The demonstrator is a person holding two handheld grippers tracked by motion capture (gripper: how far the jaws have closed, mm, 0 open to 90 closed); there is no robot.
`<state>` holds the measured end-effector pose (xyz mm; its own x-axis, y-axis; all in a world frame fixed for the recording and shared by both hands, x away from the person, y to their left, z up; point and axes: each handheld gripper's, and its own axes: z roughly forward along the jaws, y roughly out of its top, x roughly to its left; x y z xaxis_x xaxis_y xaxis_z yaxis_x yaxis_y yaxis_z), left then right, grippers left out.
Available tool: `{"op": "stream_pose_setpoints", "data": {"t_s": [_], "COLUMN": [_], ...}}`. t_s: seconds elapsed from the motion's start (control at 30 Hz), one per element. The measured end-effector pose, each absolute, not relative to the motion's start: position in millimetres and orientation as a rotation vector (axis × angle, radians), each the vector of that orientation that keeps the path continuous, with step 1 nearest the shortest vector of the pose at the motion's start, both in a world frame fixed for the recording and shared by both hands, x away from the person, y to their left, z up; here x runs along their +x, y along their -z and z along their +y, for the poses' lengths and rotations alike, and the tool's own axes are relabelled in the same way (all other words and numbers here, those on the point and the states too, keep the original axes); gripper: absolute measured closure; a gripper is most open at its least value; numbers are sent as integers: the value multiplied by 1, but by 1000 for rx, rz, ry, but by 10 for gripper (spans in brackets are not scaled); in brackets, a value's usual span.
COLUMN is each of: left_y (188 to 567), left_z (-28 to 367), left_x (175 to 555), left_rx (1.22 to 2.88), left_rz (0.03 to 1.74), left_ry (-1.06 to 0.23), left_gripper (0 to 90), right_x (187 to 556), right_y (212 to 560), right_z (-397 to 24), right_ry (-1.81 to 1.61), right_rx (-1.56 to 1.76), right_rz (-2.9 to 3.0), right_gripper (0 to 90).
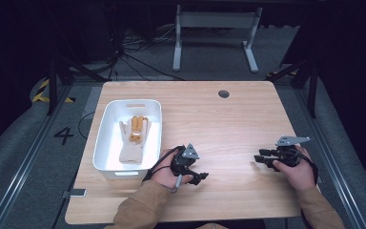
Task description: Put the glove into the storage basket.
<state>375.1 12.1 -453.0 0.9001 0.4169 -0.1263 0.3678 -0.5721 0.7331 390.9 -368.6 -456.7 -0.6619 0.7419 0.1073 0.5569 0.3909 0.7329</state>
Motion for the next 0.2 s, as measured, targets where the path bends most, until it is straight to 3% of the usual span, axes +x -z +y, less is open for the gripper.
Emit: {"op": "stream_pose_setpoints", "data": {"t_s": [0.2], "left_y": [452], "left_z": [12], "left_x": [374], "left_rx": [2230], "left_rz": [561], "left_ry": [-75], "left_gripper": [245], "right_x": [391], "right_y": [457], "right_z": [-369], "right_ry": [-1143], "right_rx": [1154], "right_rz": [2408], "right_gripper": [566]}}
